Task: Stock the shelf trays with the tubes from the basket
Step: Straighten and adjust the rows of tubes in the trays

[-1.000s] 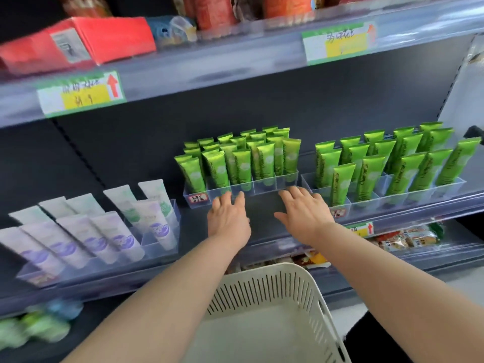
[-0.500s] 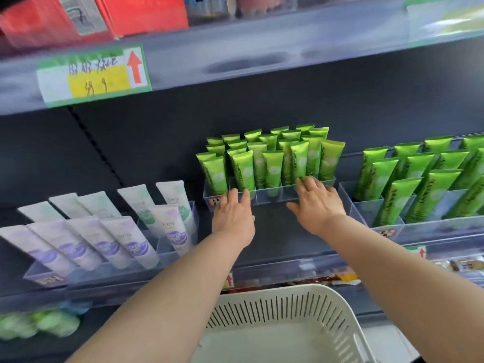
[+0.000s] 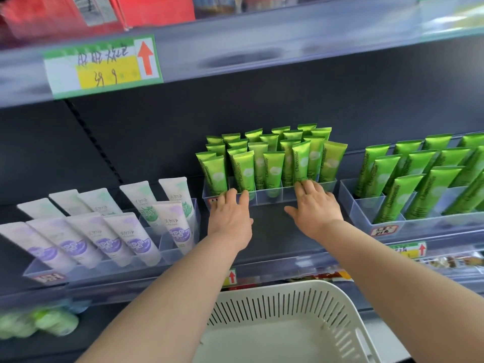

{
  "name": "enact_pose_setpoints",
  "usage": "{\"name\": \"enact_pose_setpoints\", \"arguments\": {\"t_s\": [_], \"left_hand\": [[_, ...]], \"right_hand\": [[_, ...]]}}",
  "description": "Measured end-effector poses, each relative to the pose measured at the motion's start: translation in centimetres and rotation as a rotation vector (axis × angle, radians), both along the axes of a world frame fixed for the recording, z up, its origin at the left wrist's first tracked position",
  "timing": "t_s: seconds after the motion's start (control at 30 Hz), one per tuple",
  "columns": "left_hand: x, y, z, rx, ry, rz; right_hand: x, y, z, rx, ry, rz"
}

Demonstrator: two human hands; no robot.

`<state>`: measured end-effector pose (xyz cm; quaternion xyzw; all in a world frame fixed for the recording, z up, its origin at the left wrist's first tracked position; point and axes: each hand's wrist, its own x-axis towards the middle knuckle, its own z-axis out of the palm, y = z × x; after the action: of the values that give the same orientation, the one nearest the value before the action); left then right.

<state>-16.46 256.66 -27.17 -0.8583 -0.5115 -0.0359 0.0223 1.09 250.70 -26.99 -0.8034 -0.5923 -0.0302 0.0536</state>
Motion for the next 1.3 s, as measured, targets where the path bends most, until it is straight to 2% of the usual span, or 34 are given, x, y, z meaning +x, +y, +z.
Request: {"name": "enact_pose_setpoints", "arguments": {"t_s": [1.3], "left_hand": [[-3.6,-11.2,1.5,-0.077,0.065,0.018]], "right_hand": [[-3.3,-10.6,0.2,0.005,0.061,0.028]]}}
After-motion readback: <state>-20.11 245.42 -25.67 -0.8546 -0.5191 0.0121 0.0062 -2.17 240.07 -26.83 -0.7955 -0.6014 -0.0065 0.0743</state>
